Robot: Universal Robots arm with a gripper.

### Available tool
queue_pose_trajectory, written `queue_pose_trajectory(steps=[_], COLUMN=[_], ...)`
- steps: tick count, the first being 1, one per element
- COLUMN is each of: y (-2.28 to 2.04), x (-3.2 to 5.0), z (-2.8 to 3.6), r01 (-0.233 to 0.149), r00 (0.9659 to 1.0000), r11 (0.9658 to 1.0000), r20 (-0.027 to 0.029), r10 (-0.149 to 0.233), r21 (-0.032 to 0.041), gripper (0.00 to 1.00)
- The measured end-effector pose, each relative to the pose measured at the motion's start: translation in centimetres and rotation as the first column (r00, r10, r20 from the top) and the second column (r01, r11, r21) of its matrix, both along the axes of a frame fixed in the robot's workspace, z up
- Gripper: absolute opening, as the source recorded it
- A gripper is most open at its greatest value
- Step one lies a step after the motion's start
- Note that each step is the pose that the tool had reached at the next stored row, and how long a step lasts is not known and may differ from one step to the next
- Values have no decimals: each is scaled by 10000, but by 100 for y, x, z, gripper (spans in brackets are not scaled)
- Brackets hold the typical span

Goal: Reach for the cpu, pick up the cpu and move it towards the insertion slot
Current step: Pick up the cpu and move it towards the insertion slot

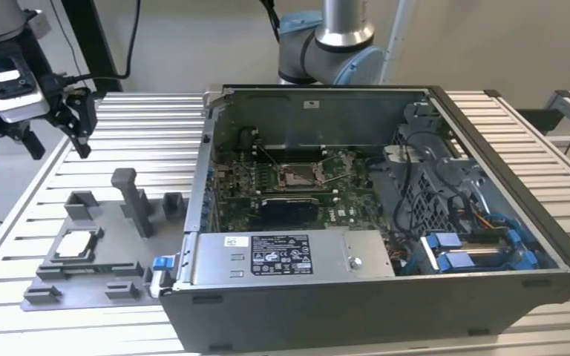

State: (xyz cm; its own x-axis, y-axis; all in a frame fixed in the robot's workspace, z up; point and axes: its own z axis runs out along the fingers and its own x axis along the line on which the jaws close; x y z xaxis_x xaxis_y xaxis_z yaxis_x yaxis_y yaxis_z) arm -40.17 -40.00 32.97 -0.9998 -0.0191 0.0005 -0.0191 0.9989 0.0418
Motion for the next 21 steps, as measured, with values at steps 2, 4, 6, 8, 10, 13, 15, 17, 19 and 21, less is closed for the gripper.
queue_pose_trajectory(steps=[2,4,6,8,10,13,15,17,19,21], y=[0,0,0,-1,0,0,0,0,0,0], x=[0,0,0,0,-1,0,0,0,0,0], z=[-16,-36,-59,-77,-85,-86,-87,-87,-94,-112], r01=[0,0,0,-1,1,1,0,0,0,0], r00=[10000,10000,10000,10000,10000,10000,10000,10000,10000,10000], r11=[10000,10000,10000,9999,9998,9998,9998,9998,9998,9998], r20=[0,-1,0,-1,-1,-1,0,0,2,2], r10=[0,0,0,1,-1,-1,0,0,0,0], r21=[0,4,44,117,176,180,181,181,182,181], gripper=[100,100,100,100,100,100,100,100,100,100])
